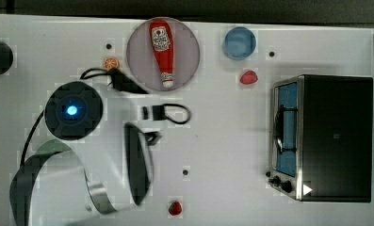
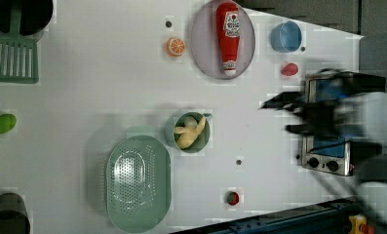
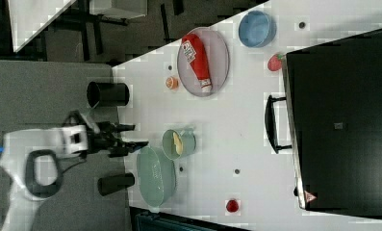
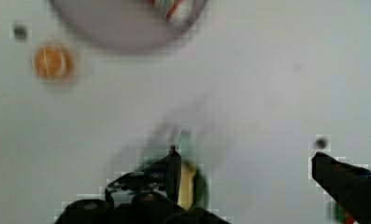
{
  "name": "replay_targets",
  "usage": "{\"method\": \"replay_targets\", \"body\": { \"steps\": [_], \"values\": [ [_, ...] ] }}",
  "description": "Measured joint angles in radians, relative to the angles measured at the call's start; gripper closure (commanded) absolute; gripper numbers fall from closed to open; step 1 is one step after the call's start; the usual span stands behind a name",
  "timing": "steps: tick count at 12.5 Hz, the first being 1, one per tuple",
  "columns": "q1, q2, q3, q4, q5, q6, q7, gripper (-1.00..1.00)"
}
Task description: Pick Banana and place it in mug.
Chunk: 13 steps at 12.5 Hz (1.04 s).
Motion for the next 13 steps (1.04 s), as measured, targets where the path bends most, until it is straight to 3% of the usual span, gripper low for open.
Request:
{"method": "replay_targets", "body": {
  "steps": [5, 7, 10, 13],
  "values": [
    [-0.008, -0.145, -0.284, 0.182, 0.003, -0.252, 0.0, -1.0],
    [-0.039, -0.169, -0.387, 0.216, 0.021, -0.319, -0.016, -1.0],
    [-0.084, -0.173, -0.387, 0.218, 0.023, -0.357, -0.029, -1.0],
    [-0.055, -0.159, -0.352, 0.185, 0.027, -0.346, -0.039, -1.0]
  ]
}}
